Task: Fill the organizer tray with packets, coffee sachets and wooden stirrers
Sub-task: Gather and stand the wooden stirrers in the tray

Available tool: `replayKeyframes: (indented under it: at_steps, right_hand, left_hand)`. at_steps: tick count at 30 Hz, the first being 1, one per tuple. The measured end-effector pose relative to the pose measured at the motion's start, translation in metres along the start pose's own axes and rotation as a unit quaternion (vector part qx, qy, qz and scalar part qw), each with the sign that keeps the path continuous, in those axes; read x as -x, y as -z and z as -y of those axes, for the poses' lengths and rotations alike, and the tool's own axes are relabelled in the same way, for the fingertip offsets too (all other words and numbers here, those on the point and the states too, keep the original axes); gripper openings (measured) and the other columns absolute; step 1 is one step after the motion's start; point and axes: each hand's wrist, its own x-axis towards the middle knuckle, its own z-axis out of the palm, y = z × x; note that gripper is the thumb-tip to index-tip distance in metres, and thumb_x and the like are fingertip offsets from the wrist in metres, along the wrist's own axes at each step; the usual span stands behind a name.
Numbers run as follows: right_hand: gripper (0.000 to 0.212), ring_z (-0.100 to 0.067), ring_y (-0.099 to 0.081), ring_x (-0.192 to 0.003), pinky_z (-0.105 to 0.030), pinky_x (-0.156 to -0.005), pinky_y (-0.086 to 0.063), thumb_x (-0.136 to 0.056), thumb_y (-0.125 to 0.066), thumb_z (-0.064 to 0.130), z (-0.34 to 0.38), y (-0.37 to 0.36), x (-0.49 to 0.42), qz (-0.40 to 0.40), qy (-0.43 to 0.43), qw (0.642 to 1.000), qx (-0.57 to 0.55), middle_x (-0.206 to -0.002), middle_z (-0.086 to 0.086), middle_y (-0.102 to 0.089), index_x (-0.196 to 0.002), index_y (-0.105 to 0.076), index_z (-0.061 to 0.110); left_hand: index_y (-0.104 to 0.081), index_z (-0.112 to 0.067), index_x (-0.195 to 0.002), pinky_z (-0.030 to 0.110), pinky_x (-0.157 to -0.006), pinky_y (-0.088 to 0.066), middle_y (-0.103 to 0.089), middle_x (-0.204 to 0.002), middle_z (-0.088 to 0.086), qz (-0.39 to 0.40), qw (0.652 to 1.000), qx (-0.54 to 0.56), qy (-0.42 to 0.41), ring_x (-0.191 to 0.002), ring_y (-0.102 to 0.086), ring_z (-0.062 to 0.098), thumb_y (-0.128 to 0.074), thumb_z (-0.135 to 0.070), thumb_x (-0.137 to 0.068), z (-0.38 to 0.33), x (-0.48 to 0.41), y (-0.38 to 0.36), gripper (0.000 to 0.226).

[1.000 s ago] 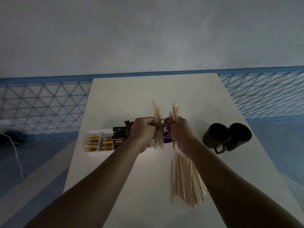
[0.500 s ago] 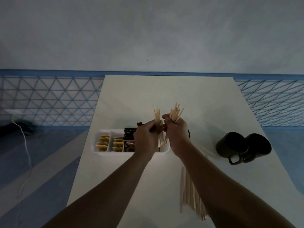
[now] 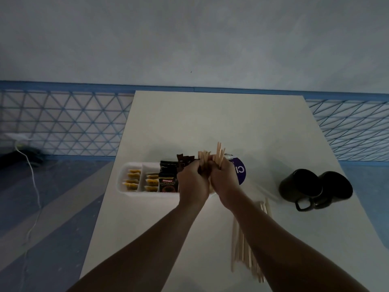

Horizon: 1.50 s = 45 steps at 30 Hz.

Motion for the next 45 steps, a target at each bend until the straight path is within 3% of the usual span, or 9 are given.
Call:
replayKeyframes:
  at_steps: [3,10,16,21,25,30,34,42,45]
  right_hand:
    - [0.027,-0.024,-0.071,-0.087,-0.04,-0.074,-0.058,-0.094,-0.046,0.003,0.001,0.003,-0.001,0.012,0.007,0.999,0.037,-0.089,-0.007,-0.073,-0.099,-0.069,0.017]
    - [0.046,-0.012,-0.066,-0.098,-0.031,-0.086,-0.057,-0.083,-0.052,-0.007,0.003,0.008,-0.001,0.029,0.033,0.994,0.102,-0.103,0.005,-0.071,-0.121,-0.063,0.018]
    - [0.026,-0.005,-0.061,-0.075,-0.021,-0.06,-0.042,-0.083,-0.053,0.001,0.011,0.016,0.001,-0.02,0.119,0.969,0.217,-0.081,0.013,-0.066,-0.089,-0.062,0.025]
    - [0.043,-0.015,-0.062,-0.103,-0.019,-0.08,-0.042,-0.092,-0.058,0.004,0.012,0.028,-0.001,-0.046,0.109,0.965,0.233,-0.116,-0.002,-0.068,-0.135,-0.056,0.011]
    - [0.022,-0.026,-0.064,-0.093,-0.033,-0.074,-0.05,-0.088,-0.059,0.007,0.011,0.033,0.0,-0.087,0.113,0.961,0.239,-0.096,-0.008,-0.071,-0.108,-0.065,0.0]
    - [0.016,-0.01,-0.059,-0.07,-0.01,-0.052,-0.035,-0.09,-0.06,0.013,0.002,0.036,-0.006,-0.051,0.116,0.945,0.303,-0.081,0.003,-0.071,-0.09,-0.076,0.016]
    - [0.018,-0.004,-0.056,-0.065,-0.013,-0.054,-0.033,-0.084,-0.062,0.008,0.002,0.031,-0.009,-0.059,0.141,0.943,0.296,-0.073,0.008,-0.068,-0.079,-0.076,0.017]
    - [0.021,-0.016,-0.064,-0.074,-0.021,-0.056,-0.038,-0.085,-0.058,0.009,0.005,0.022,-0.021,-0.056,0.175,0.921,0.343,-0.083,0.001,-0.074,-0.088,-0.077,0.016]
    - [0.019,-0.01,-0.059,-0.067,-0.007,-0.05,-0.032,-0.082,-0.06,0.006,0.0,0.021,-0.02,-0.053,0.167,0.921,0.348,-0.078,0.003,-0.071,-0.081,-0.077,0.015]
  left_hand:
    - [-0.072,-0.008,-0.098,0.001,-0.06,-0.038,-0.071,-0.086,0.004,-0.008,1.0,-0.011,-0.009,-0.066,-0.053,-0.002,-0.058,-0.01,-0.095,-0.001,-0.001,0.001,0.015]
    - [-0.067,-0.012,-0.121,0.008,-0.081,-0.04,-0.072,-0.106,0.002,0.023,0.999,-0.034,-0.016,-0.092,-0.06,0.003,-0.054,-0.008,-0.096,-0.011,-0.011,0.009,0.028]
    - [-0.07,-0.014,-0.105,0.019,-0.077,-0.051,-0.072,-0.093,0.0,0.069,0.995,-0.067,-0.034,-0.082,-0.063,0.01,-0.061,-0.01,-0.091,-0.013,-0.022,0.017,0.017]
    - [-0.073,-0.01,-0.105,0.027,-0.082,-0.056,-0.075,-0.094,0.005,0.075,0.993,-0.069,-0.062,-0.085,-0.07,0.016,-0.068,-0.008,-0.086,-0.016,-0.031,0.023,0.02]
    - [-0.074,-0.007,-0.099,0.021,-0.074,-0.055,-0.074,-0.088,0.004,0.072,0.994,-0.058,-0.064,-0.079,-0.068,0.013,-0.073,-0.013,-0.084,-0.017,-0.037,0.021,0.016]
    - [-0.076,-0.01,-0.09,0.018,-0.069,-0.052,-0.072,-0.079,0.002,0.079,0.993,-0.072,-0.055,-0.074,-0.066,0.011,-0.072,-0.006,-0.083,-0.016,-0.045,0.014,0.008]
    - [-0.076,-0.013,-0.083,0.026,-0.071,-0.057,-0.072,-0.075,0.001,0.077,0.993,-0.072,-0.046,-0.071,-0.068,0.011,-0.072,-0.005,-0.082,-0.016,-0.05,0.008,0.009]
    - [-0.078,-0.015,-0.083,0.018,-0.075,-0.052,-0.075,-0.08,-0.003,0.07,0.995,-0.058,-0.043,-0.076,-0.068,0.008,-0.069,-0.006,-0.083,-0.013,-0.052,0.006,0.013]
    - [-0.078,-0.013,-0.086,0.015,-0.073,-0.051,-0.075,-0.082,-0.001,0.059,0.996,-0.053,-0.04,-0.076,-0.068,0.009,-0.072,-0.007,-0.082,-0.013,-0.051,0.007,0.009]
